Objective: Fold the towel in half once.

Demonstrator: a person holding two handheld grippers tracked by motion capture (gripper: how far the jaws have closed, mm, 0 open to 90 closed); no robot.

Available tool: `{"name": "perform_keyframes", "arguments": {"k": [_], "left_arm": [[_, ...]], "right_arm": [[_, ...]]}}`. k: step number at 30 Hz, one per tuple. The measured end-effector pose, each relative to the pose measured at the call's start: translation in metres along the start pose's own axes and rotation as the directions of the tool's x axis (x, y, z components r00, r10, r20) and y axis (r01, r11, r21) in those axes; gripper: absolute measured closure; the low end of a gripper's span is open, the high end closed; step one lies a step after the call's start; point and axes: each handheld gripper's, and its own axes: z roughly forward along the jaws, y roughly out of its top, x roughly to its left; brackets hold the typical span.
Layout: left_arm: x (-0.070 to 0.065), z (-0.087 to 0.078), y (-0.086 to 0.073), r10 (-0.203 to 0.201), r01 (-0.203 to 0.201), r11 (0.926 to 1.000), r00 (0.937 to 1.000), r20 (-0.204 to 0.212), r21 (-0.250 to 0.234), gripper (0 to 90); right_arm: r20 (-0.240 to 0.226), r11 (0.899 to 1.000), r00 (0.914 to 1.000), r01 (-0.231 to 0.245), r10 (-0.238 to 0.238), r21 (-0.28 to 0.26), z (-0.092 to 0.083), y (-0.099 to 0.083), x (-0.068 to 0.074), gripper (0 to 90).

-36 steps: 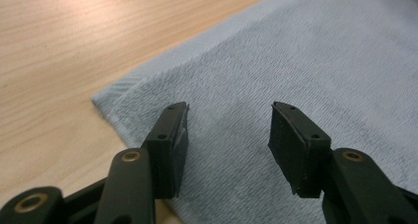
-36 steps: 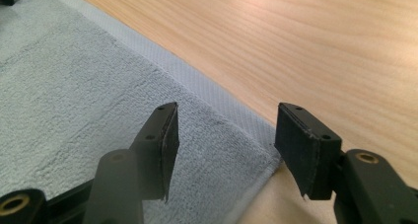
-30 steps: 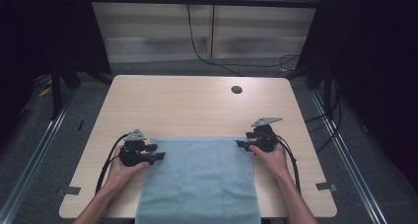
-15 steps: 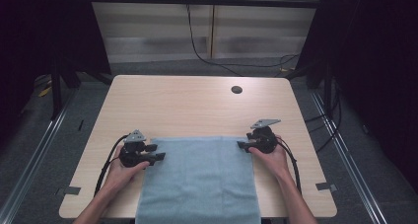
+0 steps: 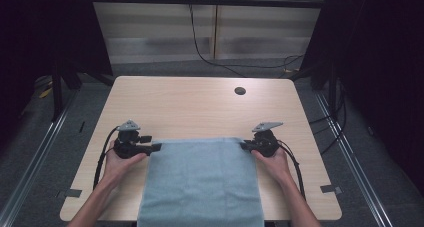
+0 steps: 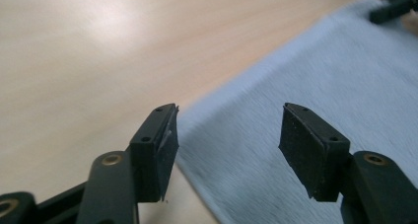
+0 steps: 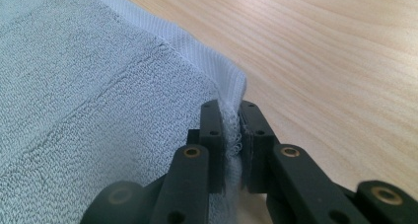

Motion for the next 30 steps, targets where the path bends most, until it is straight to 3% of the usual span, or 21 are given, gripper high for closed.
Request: {"name": "perform_keyframes", "arguments": {"k": [3,5,6,11,13,16,17,19,21,22,24,25,26,28,30], "left_arm": [[0.005,0.003,0.002,-0.005,0.005,0.9999,1.0000,0.002,0.015,42.2],[0.005,0.008,0.001,0.017,-0.017,0.9993,0.9998,-0.005,0.033,47.8],[0.003,0.016,-0.001,0.049,-0.049,0.9969,0.9988,-0.002,0.062,49.4],[0.003,0.025,-0.005,0.072,-0.070,0.9923,0.9973,-0.014,0.102,46.7],[0.002,0.024,-0.006,0.063,-0.061,0.9938,0.9980,-0.012,0.093,44.9],[-0.001,0.023,-0.009,0.066,-0.062,0.9931,0.9972,-0.036,0.099,40.0],[-0.001,0.022,-0.011,0.084,-0.079,0.9902,0.9957,-0.039,0.115,39.7],[-0.003,0.023,-0.015,0.095,-0.088,0.9909,0.9935,-0.063,0.101,40.7],[-0.003,0.023,-0.014,0.100,-0.095,0.9896,0.9938,-0.047,0.108,41.3],[-0.004,0.023,-0.014,0.134,-0.128,0.9855,0.9900,-0.045,0.111,43.6],[-0.006,0.024,-0.014,0.135,-0.131,0.9850,0.9903,-0.033,0.113,46.2],[-0.009,0.025,-0.014,0.141,-0.137,0.9846,0.9897,-0.026,0.108,54.3],[-0.013,0.026,-0.014,0.178,-0.174,0.9781,0.9837,-0.024,0.114,57.0],[-0.015,0.027,-0.014,0.164,-0.162,0.9809,0.9864,-0.010,0.108,66.7],[-0.015,0.028,-0.014,0.154,-0.154,0.9826,0.9881,0.004,0.105,69.8]], "right_arm": [[0.002,1.000,1.0000,-0.002,0.002,0.000,0.000,0.000,0.000,82.7],[-0.001,1.000,1.0000,-0.007,0.007,-0.005,0.000,-0.001,0.000,82.5],[0.004,1.000,1.0000,-0.008,0.008,-0.003,0.000,-0.001,0.000,82.5],[0.003,1.000,0.9999,-0.015,0.015,-0.012,0.000,-0.002,0.000,82.2],[0.002,1.000,0.9999,-0.012,0.012,-0.010,0.000,-0.002,0.000,82.1],[-0.008,1.000,0.9997,-0.022,0.022,-0.015,0.000,-0.002,-0.001,81.9],[-0.010,0.999,0.9995,-0.031,0.031,-0.009,-0.001,-0.002,-0.001,81.5],[-0.012,0.999,0.9994,-0.032,0.032,-0.010,-0.001,-0.002,-0.001,81.3],[-0.019,0.999,0.9993,-0.031,0.031,-0.014,-0.001,-0.002,-0.002,81.2],[-0.019,0.999,0.9994,-0.030,0.030,-0.011,-0.001,-0.002,-0.002,81.2],[-0.019,1.000,0.9994,-0.029,0.029,-0.012,-0.001,-0.002,-0.002,81.2],[-0.019,0.999,0.9993,-0.032,0.032,-0.014,-0.001,-0.002,-0.002,81.1],[-0.019,0.999,0.9992,-0.035,0.034,-0.012,-0.001,-0.003,-0.001,81.1],[-0.016,0.999,0.9993,-0.034,0.034,-0.011,-0.001,-0.003,-0.001,81.0],[-0.018,1.000,0.9996,-0.022,0.022,-0.013,-0.001,-0.003,0.000,81.0]]}}
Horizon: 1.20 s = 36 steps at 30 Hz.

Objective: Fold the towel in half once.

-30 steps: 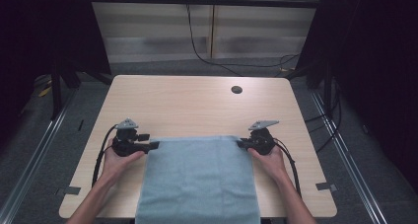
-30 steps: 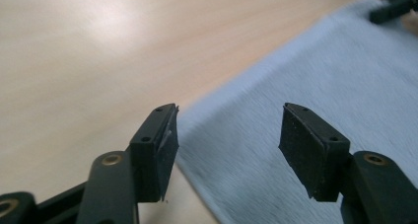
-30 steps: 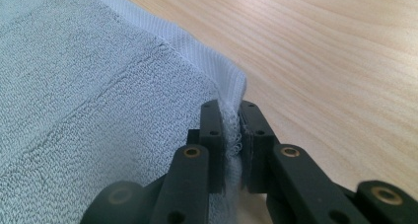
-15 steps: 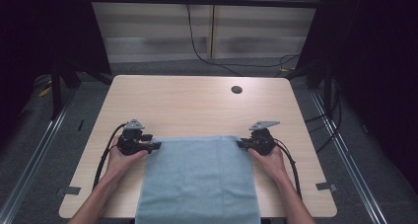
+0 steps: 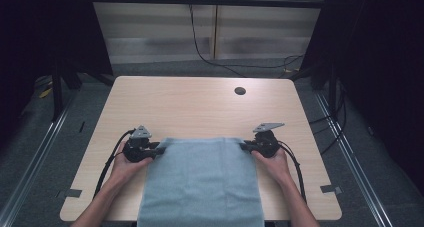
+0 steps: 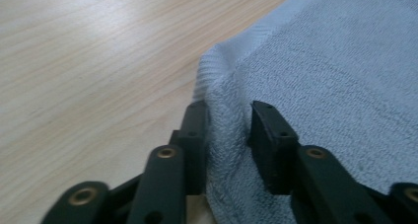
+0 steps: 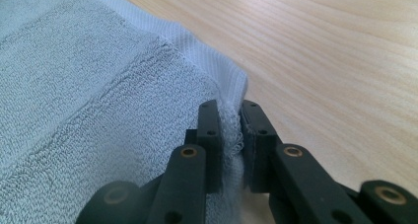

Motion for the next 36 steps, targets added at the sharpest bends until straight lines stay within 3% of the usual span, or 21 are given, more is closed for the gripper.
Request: {"name": "perform_keyframes", "arguments": {"k": [4,6,7,8,11,14,18,22,26,30,31,32,36], "left_arm": [[0.005,0.001,-0.002,-0.060,0.061,0.9980,0.9971,0.046,-0.016,82.1],[0.006,0.001,-0.003,-0.087,0.089,0.9957,0.9942,0.063,-0.024,82.8],[0.007,0.001,-0.004,-0.095,0.097,0.9950,0.9930,0.070,-0.023,83.3],[0.007,0.000,-0.004,-0.106,0.108,0.9938,0.9913,0.078,-0.026,83.6],[0.007,0.000,-0.006,-0.117,0.120,0.9925,0.9889,0.092,-0.025,83.7],[0.004,-0.004,-0.007,-0.111,0.115,0.9928,0.9885,0.103,-0.034,83.7],[0.003,-0.016,-0.002,-0.124,0.137,0.9863,0.9835,0.132,-0.093,83.8],[0.005,-0.022,0.004,-0.123,0.138,0.9835,0.9839,0.129,-0.116,83.8],[0.010,-0.032,0.016,-0.142,0.164,0.9717,0.9804,0.137,-0.170,83.8],[0.013,-0.044,0.035,-0.121,0.148,0.9647,0.9839,0.131,-0.218,83.9],[0.013,-0.051,0.046,-0.111,0.142,0.9583,0.9846,0.135,-0.248,83.9],[0.013,-0.051,0.046,-0.111,0.142,0.9583,0.9846,0.135,-0.248,83.9],[0.013,-0.062,0.064,-0.091,0.127,0.9455,0.9869,0.134,-0.300,83.9]], "right_arm": [[-0.001,1.000,1.0000,-0.003,0.003,0.002,0.000,0.000,0.002,81.9],[-0.007,1.000,0.9999,-0.009,0.009,0.002,0.000,0.000,0.002,82.2],[-0.018,1.000,0.9997,-0.014,0.014,0.002,0.000,0.000,0.001,82.3],[-0.057,0.999,0.9976,-0.038,0.039,0.005,0.001,0.000,0.002,83.4],[-0.071,0.999,0.9968,-0.037,0.037,0.006,0.002,0.001,0.005,83.7],[-0.097,0.998,0.9945,-0.043,0.040,-0.036,-0.006,0.006,0.009,84.0],[-0.098,0.994,0.9943,-0.053,0.044,-0.097,-0.022,0.011,0.009,84.1],[-0.091,0.989,0.9945,-0.062,0.051,-0.131,-0.034,0.015,0.007,84.1],[-0.082,0.983,0.9955,-0.061,0.047,-0.171,-0.046,0.022,0.005,84.1],[-0.072,0.977,0.9970,-0.043,0.028,-0.211,-0.060,0.043,0.005,84.2],[-0.070,0.974,0.9973,-0.040,0.025,-0.223,-0.063,0.048,0.005,84.2],[-0.070,0.974,0.9973,-0.040,0.025,-0.223,-0.063,0.048,0.005,84.2],[-0.062,0.957,0.9980,-0.027,0.009,-0.288,-0.080,0.071,0.003,84.2]]}}
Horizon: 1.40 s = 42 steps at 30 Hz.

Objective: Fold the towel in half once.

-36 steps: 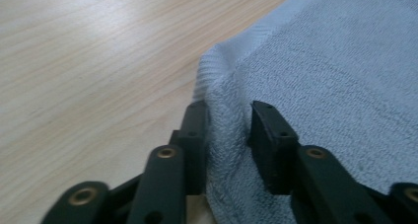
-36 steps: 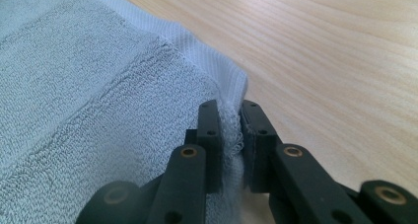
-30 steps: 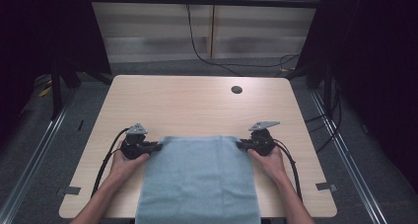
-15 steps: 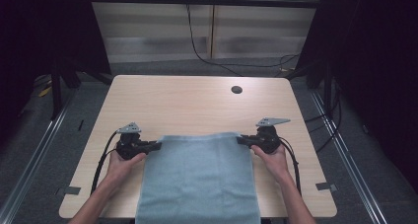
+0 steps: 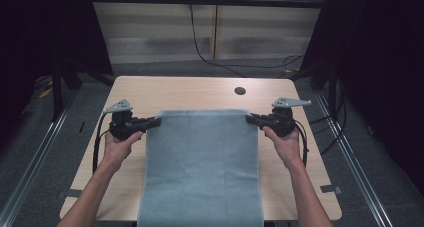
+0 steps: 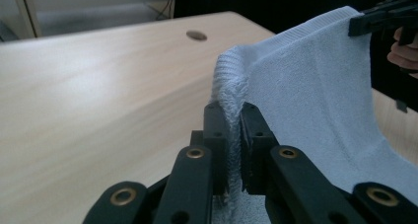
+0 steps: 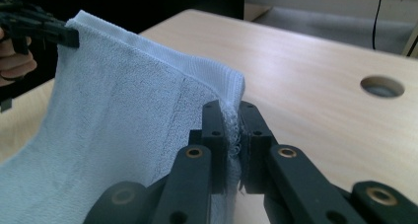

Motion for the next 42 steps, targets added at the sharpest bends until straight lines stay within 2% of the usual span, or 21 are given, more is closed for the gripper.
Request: {"name": "perform_keyframes", "arguments": {"k": [1,7,9,10,13,15,18,22,23,26,31,35,38,40,41,42], "left_arm": [[-0.002,-0.003,0.006,0.008,-0.008,0.9998,1.0000,-0.003,-0.017,83.9],[-0.004,-0.009,0.017,0.005,-0.005,0.9988,1.0000,-0.008,-0.048,83.8],[-0.003,-0.011,0.024,0.001,-0.002,0.9983,0.9999,-0.014,-0.058,83.9],[-0.001,-0.013,0.033,0.001,-0.001,0.9978,0.9999,-0.012,-0.066,83.9],[0.002,-0.013,0.042,-0.007,0.007,0.9968,1.0000,-0.007,-0.080,83.9],[0.003,-0.011,0.049,0.004,-0.005,0.9973,0.9997,-0.026,-0.073,83.9],[0.005,-0.005,0.061,-0.007,0.005,0.9966,0.9997,-0.024,-0.082,84.0],[0.003,-0.003,0.073,-0.002,-0.001,0.9953,0.9997,-0.026,-0.097,84.1],[0.003,-0.002,0.077,0.005,-0.008,0.9957,0.9996,-0.026,-0.093,84.2],[0.000,0.000,0.090,0.041,-0.043,0.9962,0.9986,-0.035,-0.076,84.1],[0.001,-0.005,0.110,0.037,-0.042,0.9927,0.9983,-0.046,-0.113,84.2],[-0.001,-0.003,0.116,0.035,-0.040,0.9917,0.9986,-0.039,-0.123,84.2],[-0.001,0.000,0.122,0.038,-0.044,0.9919,0.9980,-0.050,-0.119,84.2],[-0.002,-0.001,0.130,0.048,-0.055,0.9901,0.9969,-0.062,-0.129,84.3],[-0.003,-0.002,0.133,0.048,-0.056,0.9887,0.9970,-0.061,-0.139,84.3],[-0.004,-0.003,0.136,0.053,-0.062,0.9872,0.9968,-0.059,-0.147,84.3]], "right_arm": [[-0.003,1.000,1.0000,0.000,0.000,-0.011,-0.001,0.005,0.000,84.2],[-0.003,1.000,1.0000,0.008,-0.008,-0.022,-0.005,0.026,-0.001,84.2],[0.006,0.999,0.9997,0.026,-0.026,-0.023,-0.007,0.039,-0.001,84.1],[0.011,0.999,0.9994,0.033,-0.033,-0.020,-0.007,0.043,-0.001,84.2],[0.029,0.999,0.9986,0.045,-0.044,-0.020,-0.009,0.055,-0.003,84.2],[0.039,0.999,0.9980,0.050,-0.050,-0.011,-0.010,0.059,-0.005,84.2],[0.054,0.998,0.9971,0.055,-0.054,-0.022,-0.011,0.072,-0.011,84.2],[0.069,0.998,0.9961,0.057,-0.055,-0.027,-0.013,0.081,-0.012,84.2],[0.090,0.997,0.9935,0.072,-0.070,-0.020,-0.013,0.087,-0.012,84.2],[0.087,0.996,0.9931,0.081,-0.078,-0.031,-0.016,0.095,-0.011,84.2],[0.113,0.995,0.9905,0.084,-0.078,-0.052,-0.022,0.111,-0.013,84.2],[0.115,0.995,0.9908,0.078,-0.070,-0.064,-0.022,0.114,-0.015,84.3],[0.125,0.995,0.9902,0.072,-0.063,-0.065,-0.019,0.116,-0.019,84.3],[0.140,0.995,0.9875,0.080,-0.072,-0.054,-0.019,0.123,-0.021,84.2],[0.141,0.994,0.9874,0.083,-0.073,-0.067,-0.022,0.132,-0.021,84.2],[0.141,0.994,0.9874,0.083,-0.073,-0.067,-0.022,0.132,-0.021,84.2]]}}
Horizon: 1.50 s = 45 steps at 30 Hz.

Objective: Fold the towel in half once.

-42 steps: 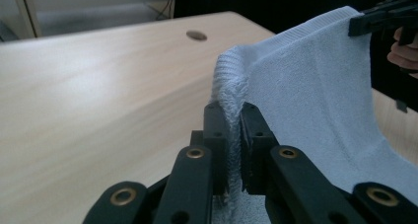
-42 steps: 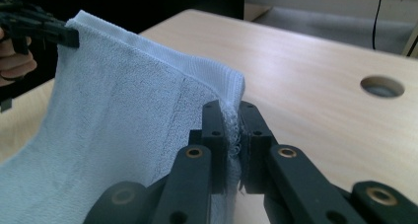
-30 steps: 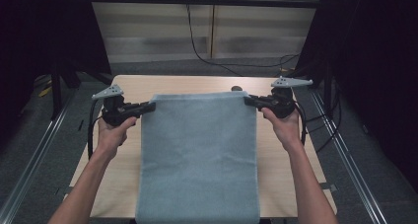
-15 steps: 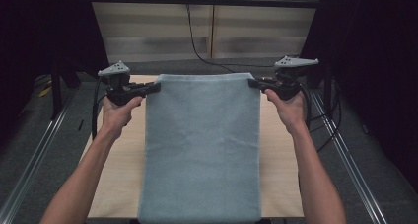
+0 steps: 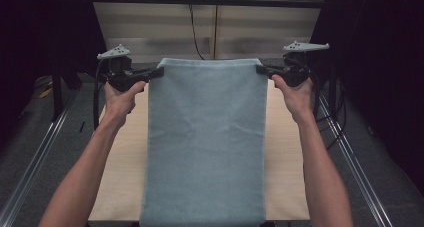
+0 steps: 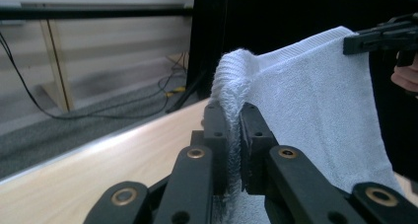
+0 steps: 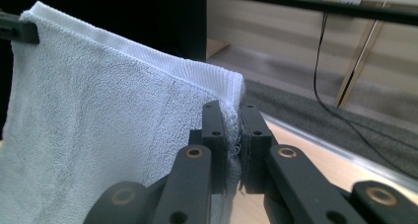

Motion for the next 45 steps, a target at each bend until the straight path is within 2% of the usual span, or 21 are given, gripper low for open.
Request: {"name": "perform_keyframes", "arguments": {"k": [4,9,10,13,17,22,24,25,26,27,28,29,32,34,36,37,38,40,41,43,45], "left_arm": [[-0.003,-0.005,-0.002,0.021,-0.021,0.9998,0.9998,0.003,0.003,84.3],[-0.010,-0.015,-0.021,0.024,-0.025,0.9996,0.9990,0.038,0.011,84.2],[-0.014,-0.021,-0.030,0.026,-0.027,0.9996,0.9980,0.058,0.011,84.2],[-0.019,-0.029,-0.039,0.030,-0.030,0.9995,0.9965,0.077,0.002,84.2],[-0.028,-0.045,-0.054,0.038,-0.038,0.9993,0.9957,0.084,0.003,84.2],[-0.041,-0.066,-0.070,0.048,-0.048,0.9988,0.9931,0.107,-0.002,84.2],[-0.046,-0.074,-0.076,0.063,-0.064,0.9980,0.9942,0.087,0.004,84.1],[-0.048,-0.077,-0.080,0.055,-0.056,0.9984,0.9940,0.094,0.004,84.2],[-0.051,-0.082,-0.091,0.050,-0.052,0.9984,0.9937,0.100,0.020,84.2],[-0.051,-0.082,-0.091,0.050,-0.052,0.9984,0.9937,0.100,0.020,84.2],[-0.053,-0.083,-0.097,0.052,-0.054,0.9983,0.9932,0.104,0.021,84.2],[-0.055,-0.084,-0.104,0.040,-0.044,0.9985,0.9935,0.107,0.033,84.2],[-0.057,-0.084,-0.121,0.010,-0.015,0.9988,0.9940,0.108,0.046,84.2],[-0.058,-0.084,-0.132,-0.007,0.000,0.9982,0.9936,0.113,0.060,84.2],[-0.061,-0.086,-0.142,-0.014,0.004,0.9966,0.9929,0.118,0.082,84.2],[-0.063,-0.087,-0.148,-0.019,0.009,0.9961,0.9925,0.121,0.088,84.2],[-0.065,-0.088,-0.153,-0.016,0.005,0.9953,0.9935,0.113,0.097,84.2],[-0.068,-0.084,-0.171,-0.033,0.018,0.9897,0.9936,0.108,0.142,84.2],[-0.068,-0.084,-0.171,-0.033,0.018,0.9897,0.9936,0.108,0.142,84.2],[-0.071,-0.079,-0.183,-0.033,0.014,0.9813,0.9947,0.097,0.192,84.2],[-0.072,-0.075,-0.198,-0.057,0.030,0.9710,0.9928,0.105,0.237,84.2]], "right_arm": [[-0.018,0.999,0.9998,-0.006,0.006,-0.041,-0.006,0.004,0.003,84.2],[-0.054,1.000,0.9985,0.002,-0.003,-0.011,-0.012,-0.023,0.016,84.2],[-0.066,1.000,0.9978,-0.003,0.002,-0.012,-0.014,-0.028,0.018,84.3],[-0.096,1.000,0.9954,-0.009,0.007,-0.024,-0.025,-0.041,0.024,84.2],[-0.127,0.999,0.9918,-0.020,0.013,-0.048,-0.038,-0.052,0.031,84.2],[-0.160,0.998,0.9871,-0.011,0.001,-0.064,-0.060,-0.072,0.051,84.3],[-0.161,0.998,0.9870,-0.008,-0.001,-0.059,-0.063,-0.076,0.055,84.2],[-0.169,0.998,0.9856,-0.004,-0.005,-0.055,-0.066,-0.080,0.059,84.3],[-0.169,0.999,0.9854,0.009,-0.015,-0.034,-0.070,-0.088,0.066,84.2],[-0.169,0.999,0.9854,0.009,-0.015,-0.034,-0.070,-0.088,0.066,84.2],[-0.176,1.000,0.9842,0.015,-0.018,-0.014,-0.073,-0.097,0.073,84.2],[-0.176,1.000,0.9842,0.015,-0.018,-0.014,-0.073,-0.097,0.073,84.2],[-0.180,1.000,0.9837,0.011,-0.007,0.020,-0.075,-0.117,0.081,84.2],[-0.181,1.000,0.9835,0.010,-0.005,0.030,-0.074,-0.124,0.083,84.2],[-0.190,0.998,0.9814,-0.014,0.026,0.064,-0.076,-0.145,0.087,84.1],[-0.190,0.998,0.9814,-0.014,0.026,0.064,-0.076,-0.145,0.087,84.1],[-0.197,0.996,0.9797,-0.025,0.041,0.081,-0.078,-0.159,0.090,84.1],[-0.189,0.994,0.9812,-0.017,0.038,0.110,-0.078,-0.171,0.093,84.0],[-0.182,0.992,0.9827,-0.012,0.035,0.123,-0.077,-0.177,0.095,84.1],[-0.182,0.990,0.9825,-0.017,0.042,0.138,-0.075,-0.183,0.095,84.1],[-0.171,0.983,0.9836,-0.023,0.056,0.184,-0.070,-0.197,0.094,84.0]]}}
